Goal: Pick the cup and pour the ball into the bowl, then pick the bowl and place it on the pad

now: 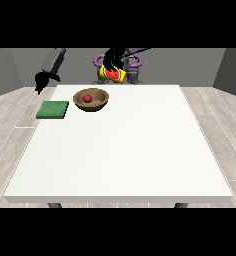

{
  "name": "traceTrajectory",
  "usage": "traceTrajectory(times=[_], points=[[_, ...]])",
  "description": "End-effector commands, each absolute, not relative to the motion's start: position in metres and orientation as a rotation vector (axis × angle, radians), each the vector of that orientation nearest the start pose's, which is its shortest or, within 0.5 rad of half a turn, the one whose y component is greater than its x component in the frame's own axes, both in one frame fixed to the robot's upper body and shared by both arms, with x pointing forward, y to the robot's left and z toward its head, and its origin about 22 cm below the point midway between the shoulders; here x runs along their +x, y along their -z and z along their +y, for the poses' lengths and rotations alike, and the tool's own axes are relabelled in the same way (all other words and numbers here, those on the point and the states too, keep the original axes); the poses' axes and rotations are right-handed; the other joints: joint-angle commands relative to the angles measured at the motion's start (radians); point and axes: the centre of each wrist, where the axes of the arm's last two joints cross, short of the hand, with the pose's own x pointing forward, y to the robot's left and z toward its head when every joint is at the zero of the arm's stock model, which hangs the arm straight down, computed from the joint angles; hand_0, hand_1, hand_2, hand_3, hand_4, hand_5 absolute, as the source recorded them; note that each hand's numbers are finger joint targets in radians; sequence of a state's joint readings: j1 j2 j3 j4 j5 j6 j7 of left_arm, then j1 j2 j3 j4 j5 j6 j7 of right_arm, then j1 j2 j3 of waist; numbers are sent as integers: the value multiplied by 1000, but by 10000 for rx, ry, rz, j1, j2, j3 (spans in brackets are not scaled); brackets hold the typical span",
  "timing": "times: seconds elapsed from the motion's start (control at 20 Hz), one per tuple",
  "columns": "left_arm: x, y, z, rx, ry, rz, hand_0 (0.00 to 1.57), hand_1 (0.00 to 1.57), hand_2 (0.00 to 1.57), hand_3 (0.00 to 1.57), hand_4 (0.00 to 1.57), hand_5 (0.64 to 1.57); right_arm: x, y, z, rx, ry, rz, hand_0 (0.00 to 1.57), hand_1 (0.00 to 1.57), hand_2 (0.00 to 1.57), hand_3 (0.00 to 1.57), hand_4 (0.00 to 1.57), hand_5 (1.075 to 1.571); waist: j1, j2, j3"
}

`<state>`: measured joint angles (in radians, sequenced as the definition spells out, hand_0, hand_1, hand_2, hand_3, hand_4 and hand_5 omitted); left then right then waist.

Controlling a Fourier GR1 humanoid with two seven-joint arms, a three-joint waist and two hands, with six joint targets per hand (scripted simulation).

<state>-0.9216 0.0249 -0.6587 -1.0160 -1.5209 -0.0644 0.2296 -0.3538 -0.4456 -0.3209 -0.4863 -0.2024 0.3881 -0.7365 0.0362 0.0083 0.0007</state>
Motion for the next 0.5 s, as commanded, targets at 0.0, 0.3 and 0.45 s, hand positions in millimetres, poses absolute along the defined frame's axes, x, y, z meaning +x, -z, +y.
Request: traceTrajectory(times=[0.0, 0.3, 0.45], points=[[356, -100, 32, -17033, -22656, 19207, 1256, 1256, 1571, 1571, 1041, 1560, 255, 93, -408, 349, 1395, -16704, 0, 0, 160, 277, 689, 1548, -147, -166, -6], [370, -109, 105, -18528, -20621, 24226, 0, 0, 1571, 1571, 750, 1514, 213, 103, -438, 0, 2121, -16167, 0, 0, 277, 198, 737, 1555, 711, -303, -21], [364, -80, 148, -18014, -19986, 27497, 1520, 1520, 1571, 1571, 869, 1514, 209, 100, -445, -392, 2586, -16355, 0, 0, 340, 331, 716, 1559, 1347, 182, -41]])
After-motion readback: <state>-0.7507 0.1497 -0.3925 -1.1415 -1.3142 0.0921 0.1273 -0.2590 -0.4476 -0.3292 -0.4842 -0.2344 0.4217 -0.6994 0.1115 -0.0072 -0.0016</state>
